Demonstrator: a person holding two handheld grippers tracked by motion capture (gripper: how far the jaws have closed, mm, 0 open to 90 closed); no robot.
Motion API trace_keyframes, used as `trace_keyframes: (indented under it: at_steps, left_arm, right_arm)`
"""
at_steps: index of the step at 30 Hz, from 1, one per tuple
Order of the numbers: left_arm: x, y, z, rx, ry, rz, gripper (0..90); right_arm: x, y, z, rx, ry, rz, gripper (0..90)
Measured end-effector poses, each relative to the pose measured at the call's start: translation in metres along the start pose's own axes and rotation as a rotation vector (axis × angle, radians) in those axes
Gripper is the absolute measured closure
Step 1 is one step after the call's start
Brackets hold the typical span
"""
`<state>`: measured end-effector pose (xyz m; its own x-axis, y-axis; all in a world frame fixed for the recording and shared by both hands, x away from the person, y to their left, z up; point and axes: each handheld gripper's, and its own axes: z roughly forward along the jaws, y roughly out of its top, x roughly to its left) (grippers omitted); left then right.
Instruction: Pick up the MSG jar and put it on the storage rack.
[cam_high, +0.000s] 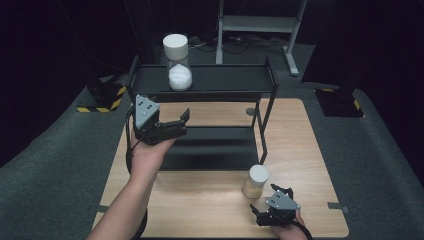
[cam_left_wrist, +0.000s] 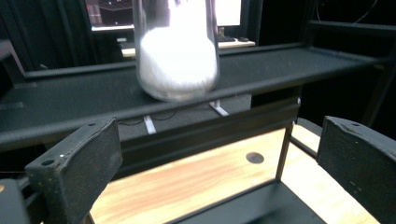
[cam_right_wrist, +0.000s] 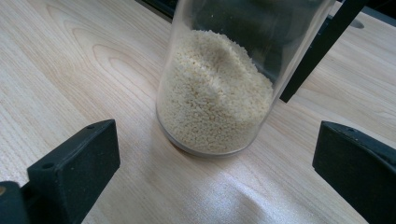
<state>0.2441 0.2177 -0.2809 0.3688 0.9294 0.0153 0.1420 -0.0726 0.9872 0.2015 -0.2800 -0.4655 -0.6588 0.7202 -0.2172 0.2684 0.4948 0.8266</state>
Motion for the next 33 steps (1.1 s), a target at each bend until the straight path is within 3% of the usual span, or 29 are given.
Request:
trace_keyframes:
  at_steps: [9, 19, 27, 33]
  left_arm:
    - [-0.002, -0.028, -0.006, 0.038, -0.022, 0.017, 0.4]
    - [-0.004, -0.072, -0.006, 0.113, -0.062, -0.004, 0.4]
    - [-0.009, -0.107, -0.01, 0.177, -0.095, 0.017, 0.4]
    - [-0.004, -0.137, -0.013, 0.238, -0.116, -0.013, 0.4]
  right_arm:
    - [0.001, 0.0, 0.0, 0.002, -0.001, -0.002, 0.0]
    - [0.001, 0.001, 0.0, 0.004, -0.003, -0.003, 0.0]
    - [0.002, 0.001, 0.0, 0.005, -0.004, -0.007, 0.0]
    - [0.002, 0.001, 0.0, 0.004, -0.005, -0.01, 0.0]
